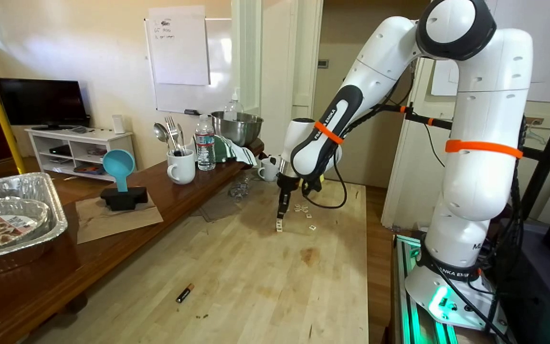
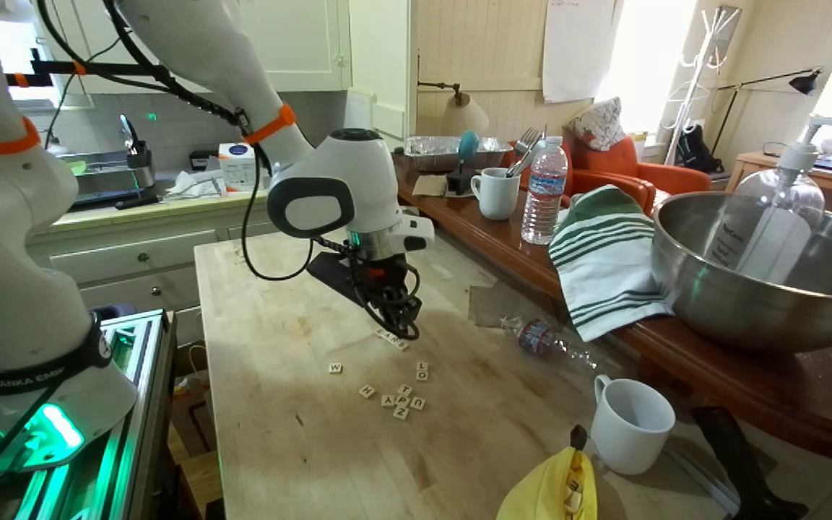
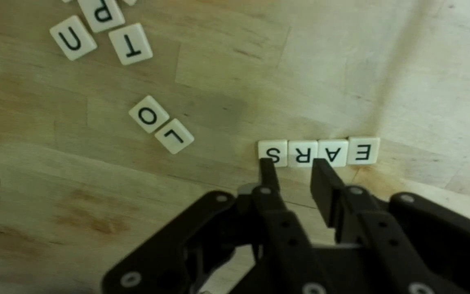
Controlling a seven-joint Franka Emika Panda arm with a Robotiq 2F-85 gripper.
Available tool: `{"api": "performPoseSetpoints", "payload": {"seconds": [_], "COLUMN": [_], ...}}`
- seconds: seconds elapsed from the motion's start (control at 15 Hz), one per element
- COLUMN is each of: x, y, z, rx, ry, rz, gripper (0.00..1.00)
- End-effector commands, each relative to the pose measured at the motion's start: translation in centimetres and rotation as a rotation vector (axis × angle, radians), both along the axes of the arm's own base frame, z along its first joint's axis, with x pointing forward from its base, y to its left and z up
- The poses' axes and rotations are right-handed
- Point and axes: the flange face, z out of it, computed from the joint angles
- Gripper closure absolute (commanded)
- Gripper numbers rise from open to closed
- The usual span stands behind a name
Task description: Add a new letter tile to the end of the word
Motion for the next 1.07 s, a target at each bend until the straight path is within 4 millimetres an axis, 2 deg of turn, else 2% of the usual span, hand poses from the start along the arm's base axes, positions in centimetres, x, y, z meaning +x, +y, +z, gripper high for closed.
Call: {"api": "performPoseSetpoints", "payload": {"seconds": [0.0,0.33,1.0], "x": [-1.4,-2.0,-2.6], "y": [0.5,0.8,1.7], "z": [1.3,2.1,3.2], "rx": [0.01,0.013,0.021], "ry": [0.036,0.06,0.09], "rz": [-0.025,-0.034,-0.063], "gripper": [0.38,0.02,0.0]}}
